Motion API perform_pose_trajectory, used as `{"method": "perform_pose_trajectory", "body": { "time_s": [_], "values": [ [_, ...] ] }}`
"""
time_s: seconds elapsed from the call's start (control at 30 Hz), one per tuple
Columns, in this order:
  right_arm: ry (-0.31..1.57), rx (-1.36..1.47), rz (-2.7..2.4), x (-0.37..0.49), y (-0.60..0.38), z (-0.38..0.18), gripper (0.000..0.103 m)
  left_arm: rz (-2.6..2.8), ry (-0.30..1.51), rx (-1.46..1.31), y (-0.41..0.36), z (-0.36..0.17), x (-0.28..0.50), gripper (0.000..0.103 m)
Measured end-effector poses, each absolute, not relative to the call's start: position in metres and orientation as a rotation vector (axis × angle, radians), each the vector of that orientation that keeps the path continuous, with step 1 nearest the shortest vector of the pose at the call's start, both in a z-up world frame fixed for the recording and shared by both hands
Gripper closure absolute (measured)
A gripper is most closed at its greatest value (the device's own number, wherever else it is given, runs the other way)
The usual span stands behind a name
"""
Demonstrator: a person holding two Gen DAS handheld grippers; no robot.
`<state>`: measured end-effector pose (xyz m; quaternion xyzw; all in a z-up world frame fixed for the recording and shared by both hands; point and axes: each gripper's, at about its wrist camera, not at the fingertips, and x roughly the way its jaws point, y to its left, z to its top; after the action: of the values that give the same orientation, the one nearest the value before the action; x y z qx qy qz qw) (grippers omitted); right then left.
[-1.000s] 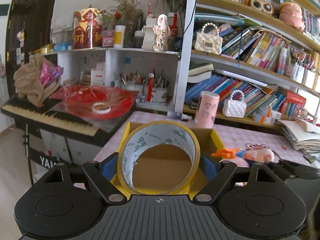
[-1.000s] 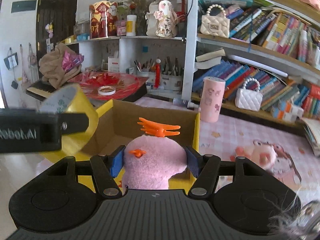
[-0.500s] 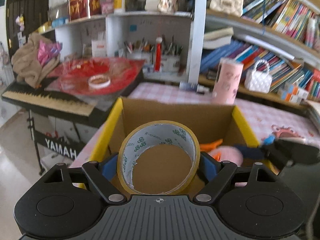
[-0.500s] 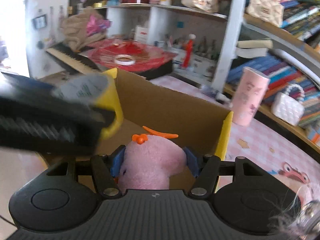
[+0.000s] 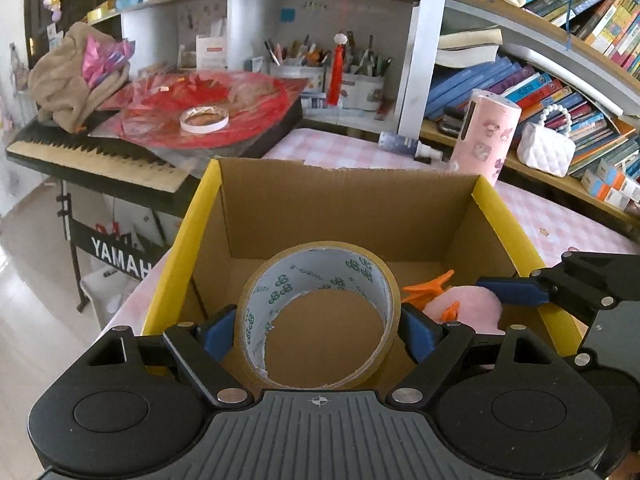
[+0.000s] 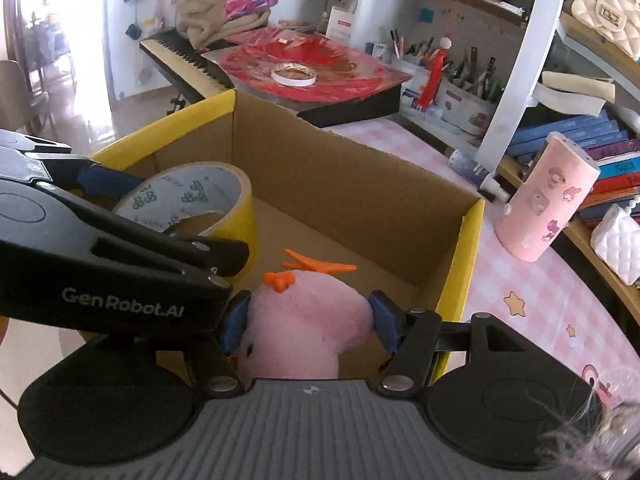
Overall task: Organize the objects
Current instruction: 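Carry the tape roll and plush chick into the yellow box with both grippers, then open both grippers and withdraw them from the box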
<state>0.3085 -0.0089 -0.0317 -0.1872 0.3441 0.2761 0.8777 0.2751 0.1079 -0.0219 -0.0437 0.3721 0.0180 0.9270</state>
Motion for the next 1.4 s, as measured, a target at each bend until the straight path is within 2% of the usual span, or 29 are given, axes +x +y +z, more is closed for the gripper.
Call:
{"method": "perform_pose_trajectory", "body": {
  "time_s": [0.17, 0.3, 0.67, 0.97, 1.4],
  "values": [
    [0.658, -0.391, 0.581, 0.302, -0.014, -0.031, 0.040, 0.031, 0.708, -0.097, 0.106, -0.015, 0.266, 0.014],
    [0.601, -0.380, 0.558, 0.295, -0.018, -0.028, 0.034, 0.001, 0.607, -0.072, 0.100, 0.007, 0.248, 0.011],
    [0.474, -0.237, 0.459, 0.229, -0.036, 0.018, 0.031, 0.074, 0.405, -0.118, 0.118, 0.052, 0.171, 0.006],
    [0.471, -0.201, 0.349, 0.154, -0.038, 0.017, 0.026, 0.128, 0.470, -0.129, 0.136, 0.033, 0.109, 0.006],
    [0.615, -0.192, 0.160, 0.058, -0.050, -0.026, 0.017, 0.102, 0.642, -0.102, 0.124, -0.009, 0.043, 0.006]
  ]
}}
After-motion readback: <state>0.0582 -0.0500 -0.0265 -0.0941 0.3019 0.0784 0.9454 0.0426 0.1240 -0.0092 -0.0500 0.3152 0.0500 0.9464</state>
